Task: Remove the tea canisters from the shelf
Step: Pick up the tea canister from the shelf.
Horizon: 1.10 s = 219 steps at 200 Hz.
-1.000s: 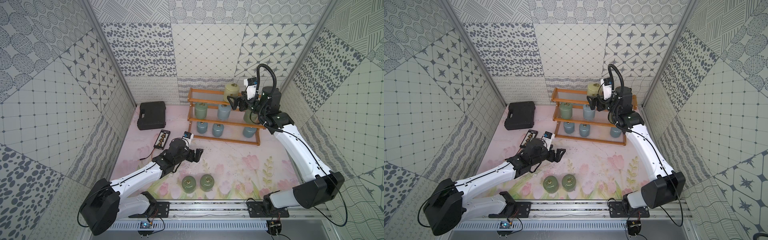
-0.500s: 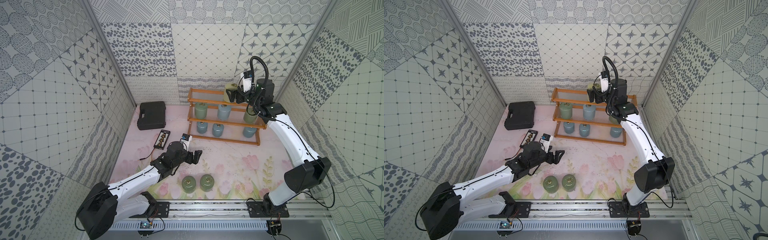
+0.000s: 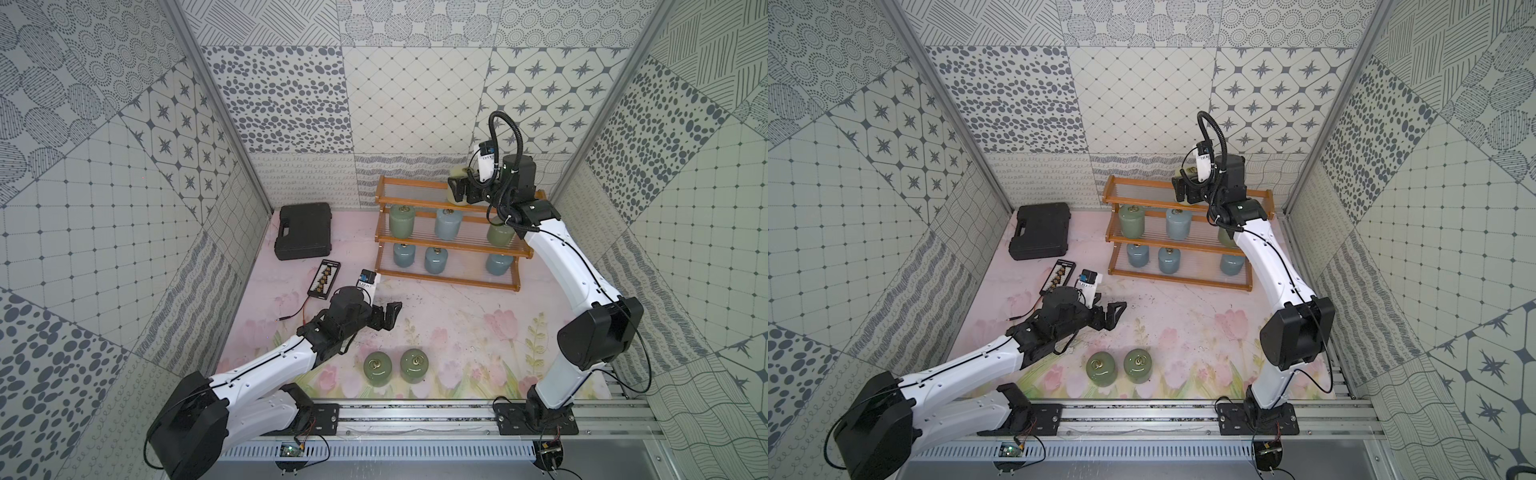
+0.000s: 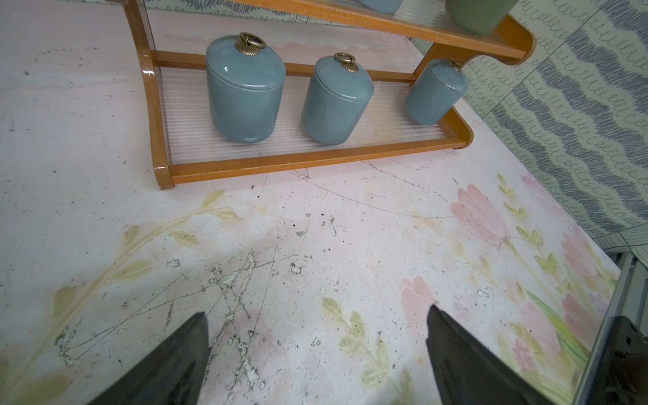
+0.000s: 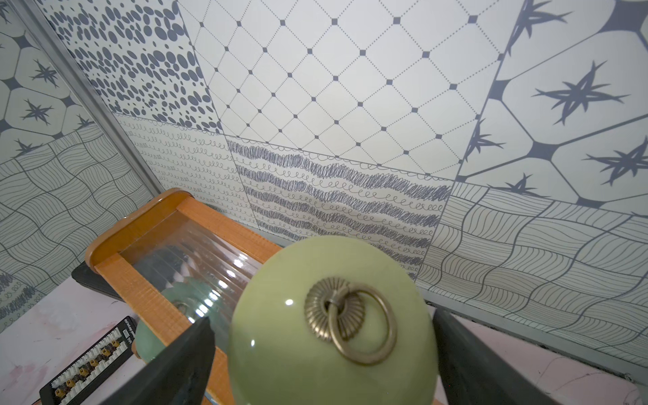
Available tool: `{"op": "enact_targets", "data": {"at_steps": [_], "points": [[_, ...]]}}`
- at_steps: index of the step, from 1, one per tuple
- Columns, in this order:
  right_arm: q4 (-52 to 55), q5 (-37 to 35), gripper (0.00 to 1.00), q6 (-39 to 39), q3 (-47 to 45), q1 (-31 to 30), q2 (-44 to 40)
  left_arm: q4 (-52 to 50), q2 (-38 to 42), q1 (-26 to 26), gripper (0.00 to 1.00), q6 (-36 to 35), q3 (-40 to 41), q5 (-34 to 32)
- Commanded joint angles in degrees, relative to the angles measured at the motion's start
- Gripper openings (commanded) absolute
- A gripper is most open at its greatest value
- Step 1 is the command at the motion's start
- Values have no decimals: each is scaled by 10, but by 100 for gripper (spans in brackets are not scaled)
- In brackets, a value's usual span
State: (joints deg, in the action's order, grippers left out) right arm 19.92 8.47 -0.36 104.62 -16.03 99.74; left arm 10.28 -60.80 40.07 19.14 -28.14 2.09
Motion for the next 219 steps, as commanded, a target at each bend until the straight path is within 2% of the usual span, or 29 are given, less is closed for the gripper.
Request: {"op": "enact_targets", "data": {"at_steps": [1, 131, 219], "points": [[-17, -8, 100, 11, 23, 2, 14, 28, 16, -2, 100, 3, 8, -14], [-33, -1, 100, 7, 50, 4, 67, 8, 55, -2, 100, 19, 33, -25], [-57, 27, 79, 15, 10, 4, 36, 7, 69, -2, 100, 28, 47, -30]]}}
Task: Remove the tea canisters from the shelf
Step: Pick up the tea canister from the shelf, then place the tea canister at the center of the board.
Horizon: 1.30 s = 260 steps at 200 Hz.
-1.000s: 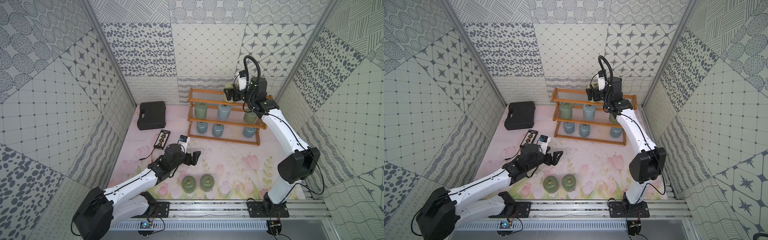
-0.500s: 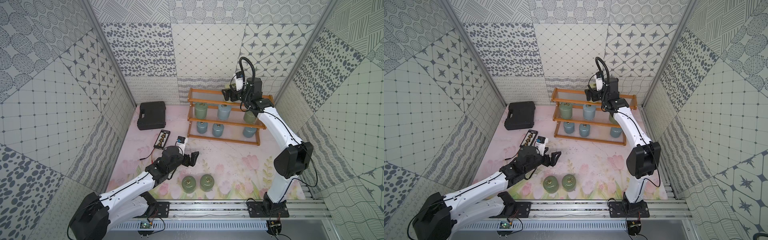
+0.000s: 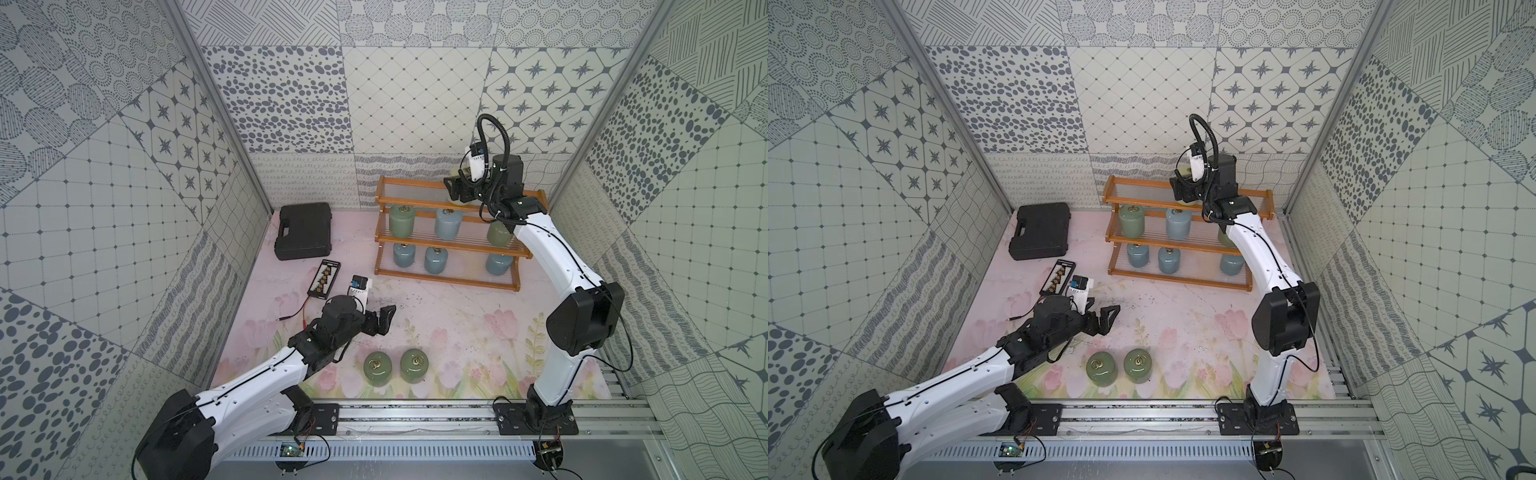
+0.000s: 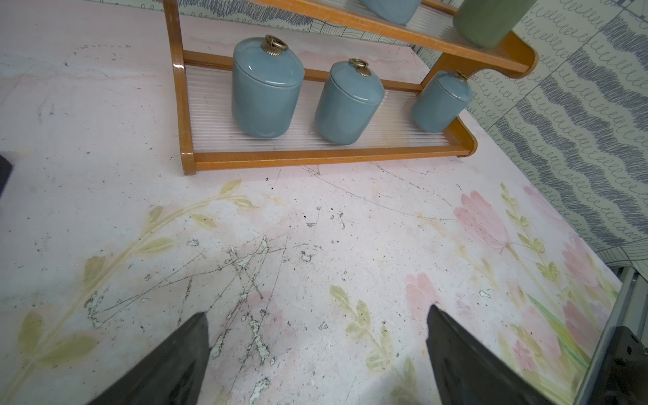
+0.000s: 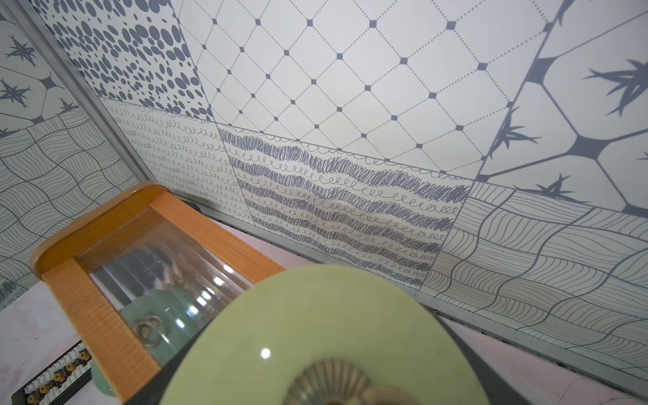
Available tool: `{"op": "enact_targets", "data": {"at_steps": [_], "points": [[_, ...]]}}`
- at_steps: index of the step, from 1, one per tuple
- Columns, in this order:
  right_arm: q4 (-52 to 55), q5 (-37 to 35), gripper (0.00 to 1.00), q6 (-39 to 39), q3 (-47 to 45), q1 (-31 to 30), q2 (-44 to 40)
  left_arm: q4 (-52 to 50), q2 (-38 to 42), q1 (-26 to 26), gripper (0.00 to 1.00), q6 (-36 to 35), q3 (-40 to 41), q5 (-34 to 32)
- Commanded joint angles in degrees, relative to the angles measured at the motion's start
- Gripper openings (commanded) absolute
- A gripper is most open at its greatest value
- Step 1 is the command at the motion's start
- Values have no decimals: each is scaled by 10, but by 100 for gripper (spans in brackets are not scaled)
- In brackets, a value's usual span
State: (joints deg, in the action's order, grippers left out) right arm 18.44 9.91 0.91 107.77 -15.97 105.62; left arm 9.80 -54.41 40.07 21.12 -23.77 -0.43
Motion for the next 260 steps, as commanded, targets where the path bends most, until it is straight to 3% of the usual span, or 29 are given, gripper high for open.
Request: {"op": "enact_targets", "data": {"at_steps": [1, 119, 205, 260], "points": [[-43, 13, 79, 3, -23, 3, -24, 12, 6, -2, 100, 8, 3, -5], [-68, 74, 75, 1, -138, 2, -163, -25, 32, -2, 100, 8, -2, -21], [-128, 89, 76, 20, -389, -44, -353, -48, 52, -2, 100, 16, -1, 15], [-180, 13, 76, 16, -594, -139, -481, -69, 75, -2, 100, 25, 7, 23]]}}
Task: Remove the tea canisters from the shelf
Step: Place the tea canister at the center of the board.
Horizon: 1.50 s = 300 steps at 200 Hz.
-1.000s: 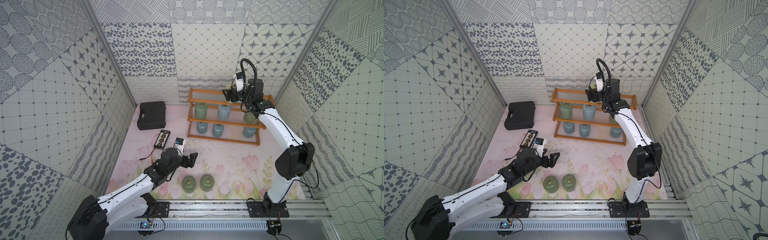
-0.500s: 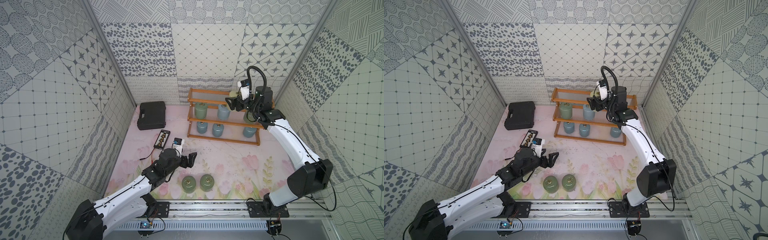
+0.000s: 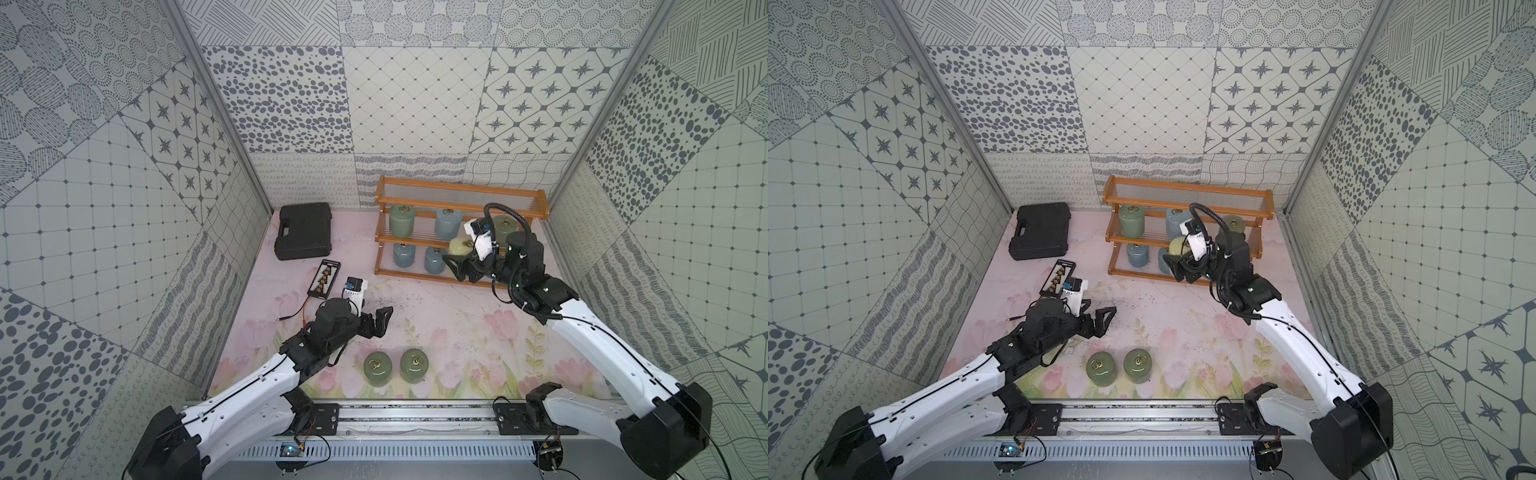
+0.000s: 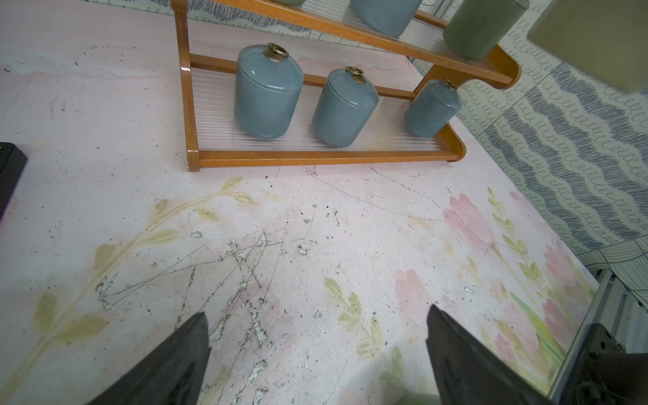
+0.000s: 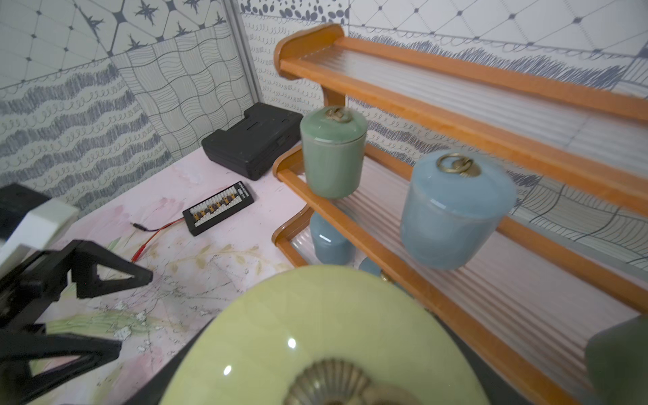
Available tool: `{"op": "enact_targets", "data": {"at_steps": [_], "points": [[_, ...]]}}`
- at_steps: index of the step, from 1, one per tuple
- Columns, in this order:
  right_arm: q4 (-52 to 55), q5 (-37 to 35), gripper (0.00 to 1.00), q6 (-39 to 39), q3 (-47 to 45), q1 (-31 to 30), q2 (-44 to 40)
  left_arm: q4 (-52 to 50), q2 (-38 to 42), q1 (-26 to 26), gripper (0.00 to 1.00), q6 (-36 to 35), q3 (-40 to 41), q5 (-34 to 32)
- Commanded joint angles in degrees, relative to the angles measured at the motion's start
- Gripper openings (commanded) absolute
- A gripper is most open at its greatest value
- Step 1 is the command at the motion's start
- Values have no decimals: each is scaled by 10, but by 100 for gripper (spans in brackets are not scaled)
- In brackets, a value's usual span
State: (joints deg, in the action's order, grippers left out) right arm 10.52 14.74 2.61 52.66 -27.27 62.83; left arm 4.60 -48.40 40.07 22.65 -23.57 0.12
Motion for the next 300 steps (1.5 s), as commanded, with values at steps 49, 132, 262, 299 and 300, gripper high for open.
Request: {"op": "enact_targets", "data": {"at_steps": [49, 132, 262, 299, 300], "points": [[-127, -111, 74, -38, -172, -91, -142, -34, 68, -2, 100, 21, 33, 6], [-216, -221, 74, -90, -342, -201, -195, -68, 115, -2, 100, 24, 54, -1], [-285, -395, 75, -138, -453, -362, -186, -62, 105, -2, 100, 5, 60, -1], [-295, -413, 76, -150, -466, -387, -170, -57, 91, -2, 100, 0, 61, 2], [-295, -413, 76, -150, -467, -388, -169, -58, 91, -2, 100, 0, 61, 2]]}}
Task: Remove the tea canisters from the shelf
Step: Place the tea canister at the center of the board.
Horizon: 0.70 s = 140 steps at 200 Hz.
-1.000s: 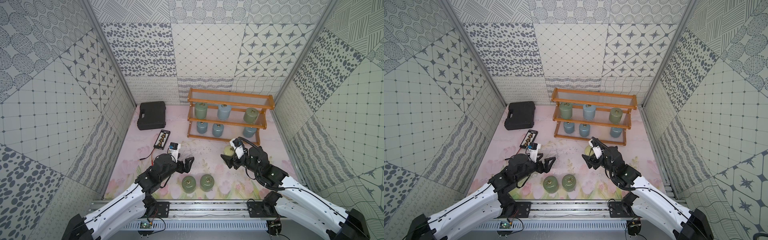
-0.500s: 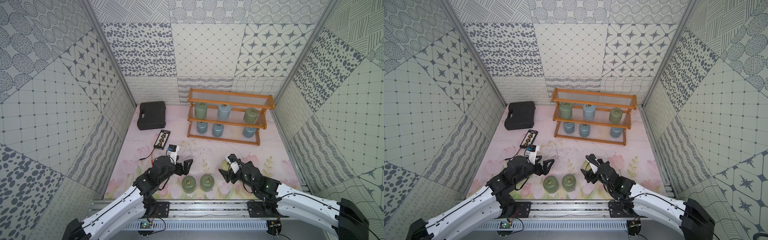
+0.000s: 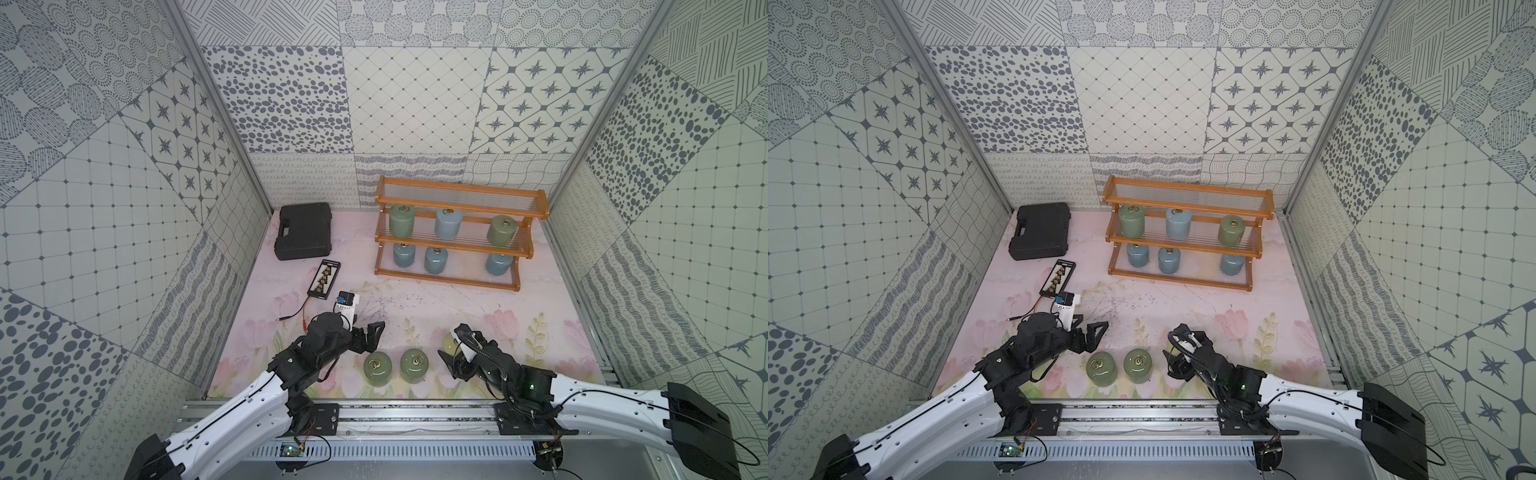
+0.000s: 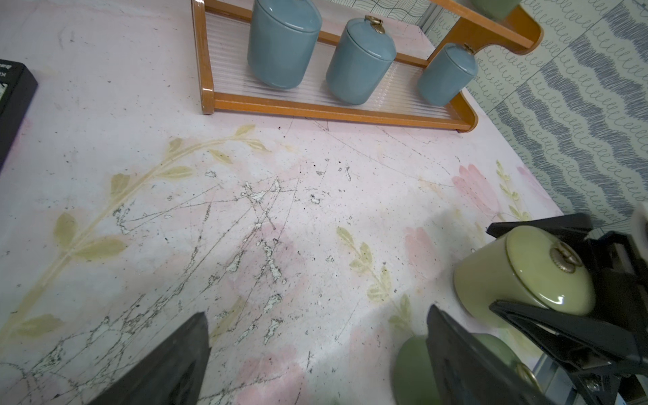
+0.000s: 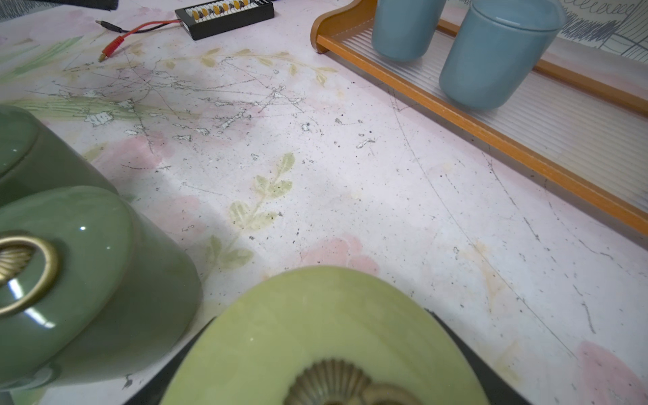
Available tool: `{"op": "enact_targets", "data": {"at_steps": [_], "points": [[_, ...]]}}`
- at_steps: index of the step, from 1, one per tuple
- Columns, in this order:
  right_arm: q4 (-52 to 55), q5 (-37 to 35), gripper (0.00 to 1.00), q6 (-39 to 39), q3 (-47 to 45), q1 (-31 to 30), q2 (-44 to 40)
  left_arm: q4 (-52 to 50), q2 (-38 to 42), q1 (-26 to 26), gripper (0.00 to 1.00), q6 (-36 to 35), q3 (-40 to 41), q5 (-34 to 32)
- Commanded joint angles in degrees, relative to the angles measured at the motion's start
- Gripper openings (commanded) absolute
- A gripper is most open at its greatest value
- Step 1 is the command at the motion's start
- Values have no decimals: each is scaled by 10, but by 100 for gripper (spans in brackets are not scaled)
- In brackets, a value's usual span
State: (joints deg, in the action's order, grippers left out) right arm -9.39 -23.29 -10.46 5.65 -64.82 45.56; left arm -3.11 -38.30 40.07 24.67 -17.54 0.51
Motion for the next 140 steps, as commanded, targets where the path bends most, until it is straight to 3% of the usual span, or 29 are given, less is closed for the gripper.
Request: {"op": "enact_targets", "data": {"at_steps": [1, 73, 140], "points": [[-97, -33, 76, -20, 3, -13, 4, 19, -11, -2, 100, -20, 0, -2], [-113, -39, 82, -52, -24, -27, 15, 24, -14, -2, 100, -14, 0, -6], [-104, -52, 96, -59, -24, -32, 12, 22, -11, -2, 100, -8, 2, -5]]}}
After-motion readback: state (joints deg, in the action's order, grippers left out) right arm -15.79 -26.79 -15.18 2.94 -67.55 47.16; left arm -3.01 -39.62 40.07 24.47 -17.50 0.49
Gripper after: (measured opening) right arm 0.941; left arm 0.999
